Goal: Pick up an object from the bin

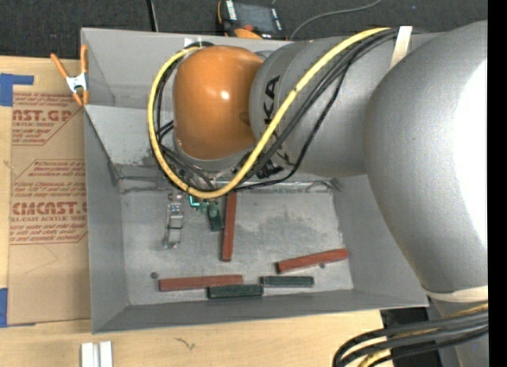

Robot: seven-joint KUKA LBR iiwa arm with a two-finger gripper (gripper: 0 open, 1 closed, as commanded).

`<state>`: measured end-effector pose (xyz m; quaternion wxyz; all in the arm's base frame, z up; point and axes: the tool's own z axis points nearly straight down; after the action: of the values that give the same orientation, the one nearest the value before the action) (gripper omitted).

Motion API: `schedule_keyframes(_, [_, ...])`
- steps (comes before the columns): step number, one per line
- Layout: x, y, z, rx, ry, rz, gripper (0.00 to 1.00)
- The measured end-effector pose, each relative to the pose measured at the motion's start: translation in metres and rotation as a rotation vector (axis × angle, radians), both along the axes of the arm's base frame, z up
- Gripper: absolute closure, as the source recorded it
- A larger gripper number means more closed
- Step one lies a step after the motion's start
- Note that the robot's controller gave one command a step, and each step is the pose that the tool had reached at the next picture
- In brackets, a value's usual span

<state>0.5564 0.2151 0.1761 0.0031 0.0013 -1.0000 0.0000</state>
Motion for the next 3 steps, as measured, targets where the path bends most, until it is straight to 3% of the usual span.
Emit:
schedule_keyframes(1, [-0.071,-0.067,-0.108,0.001,-0.011,0.138,0.0])
schedule_keyframes(2, [-0.072,-0.062,-0.076,0.002,-0.008,0.04,0.0])
schedule_keyframes(3, [-0.075,-0.065,-0.077,0.001,-0.005,0.072,0.0])
